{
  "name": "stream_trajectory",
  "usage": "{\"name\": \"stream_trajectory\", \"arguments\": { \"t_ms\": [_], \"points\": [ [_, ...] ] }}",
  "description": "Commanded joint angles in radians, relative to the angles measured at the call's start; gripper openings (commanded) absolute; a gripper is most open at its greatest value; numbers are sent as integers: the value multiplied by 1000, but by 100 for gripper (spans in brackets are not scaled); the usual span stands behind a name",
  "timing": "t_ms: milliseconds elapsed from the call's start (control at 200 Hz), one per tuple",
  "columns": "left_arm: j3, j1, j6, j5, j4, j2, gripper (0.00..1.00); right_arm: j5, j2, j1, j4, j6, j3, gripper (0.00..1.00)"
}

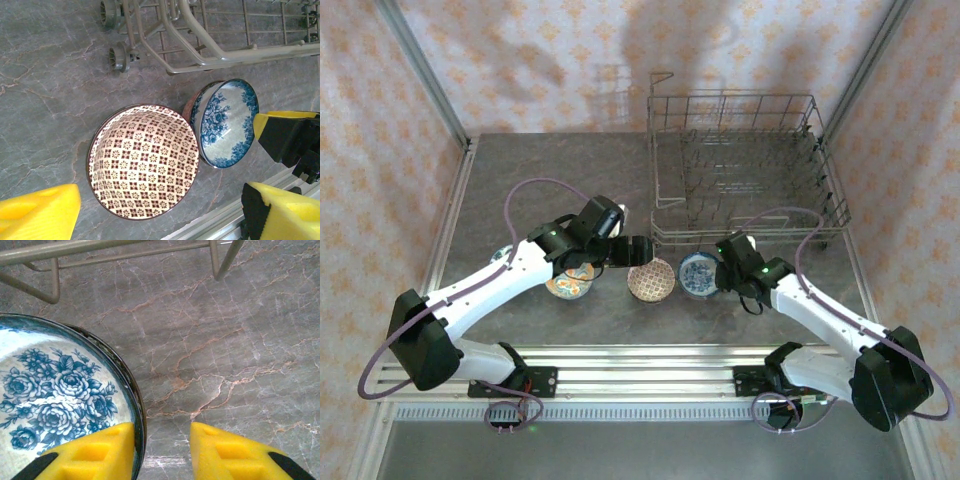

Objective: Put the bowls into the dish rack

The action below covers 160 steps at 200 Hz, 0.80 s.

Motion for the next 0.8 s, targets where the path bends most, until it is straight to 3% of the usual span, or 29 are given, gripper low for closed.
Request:
{"name": "stream_trajectory", "arguments": {
  "t_ms": [0, 295, 405, 796],
  "points": [
    [-8, -11, -6, -25, 12, -3, 85, 18, 7, 9, 8, 13, -15, 33],
    [-8, -16, -5, -27, 11, 6, 85, 12, 57, 21, 39, 19, -6, 28],
    [-9, -17, -5, -29, 12, 6, 85, 15, 69, 29, 40, 18, -2, 22],
    [-11, -18, -5, -23, 16, 15, 85, 42, 36, 37, 6, 29, 15, 14]
  ]
}}
